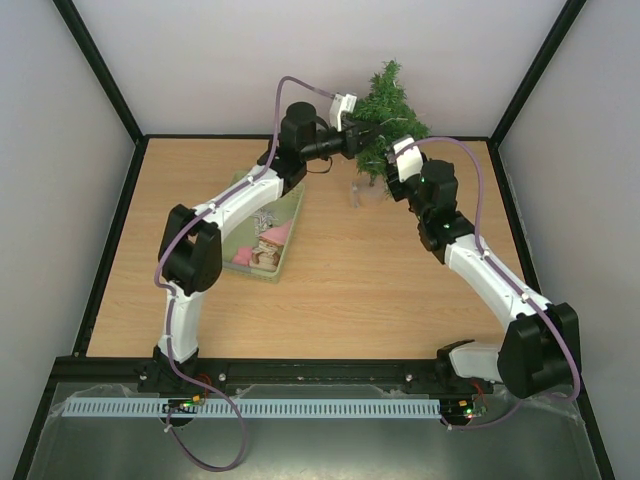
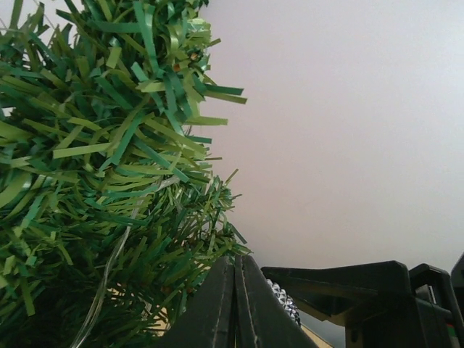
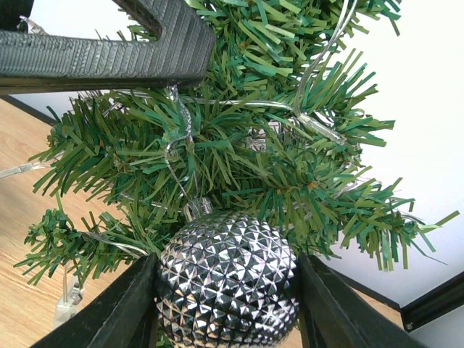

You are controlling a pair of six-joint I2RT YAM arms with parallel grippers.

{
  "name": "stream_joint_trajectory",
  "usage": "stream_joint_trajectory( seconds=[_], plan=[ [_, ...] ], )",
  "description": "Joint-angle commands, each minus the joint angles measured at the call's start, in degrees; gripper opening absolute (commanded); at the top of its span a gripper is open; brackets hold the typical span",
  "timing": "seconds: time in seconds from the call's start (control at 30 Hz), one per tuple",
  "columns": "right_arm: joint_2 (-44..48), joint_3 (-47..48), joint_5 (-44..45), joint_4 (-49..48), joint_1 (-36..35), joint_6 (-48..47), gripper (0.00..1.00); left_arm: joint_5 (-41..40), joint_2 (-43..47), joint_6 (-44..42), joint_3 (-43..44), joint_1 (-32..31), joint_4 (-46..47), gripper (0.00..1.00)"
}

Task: Decorate the small christmas tree
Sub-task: Hang the decoration item on the Christmas tree.

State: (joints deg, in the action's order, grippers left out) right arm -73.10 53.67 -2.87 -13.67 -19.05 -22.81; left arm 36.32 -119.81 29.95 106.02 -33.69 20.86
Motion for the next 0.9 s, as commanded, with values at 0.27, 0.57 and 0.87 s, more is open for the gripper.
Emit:
stream_joint_trajectory(
  seconds=[0.27, 0.57, 0.87],
  plan=[
    [2.3, -3.3, -1.1, -1.1, 0.4, 2.8, 0.43, 2.9, -0.5, -0.2, 1.5, -0.2, 3.1, 0.02],
    [4.9, -3.4, -2.4, -0.7, 0.4, 4.8, 0.61, 3.0, -0.3, -1.1, 1.5, -0.3, 2.1, 0.06],
    [8.9, -4.2, -0.8, 0.5, 0.4, 9.5, 0.78, 3.8, -0.4, -1.7, 1.6, -0.7, 2.2, 0.1]
  ],
)
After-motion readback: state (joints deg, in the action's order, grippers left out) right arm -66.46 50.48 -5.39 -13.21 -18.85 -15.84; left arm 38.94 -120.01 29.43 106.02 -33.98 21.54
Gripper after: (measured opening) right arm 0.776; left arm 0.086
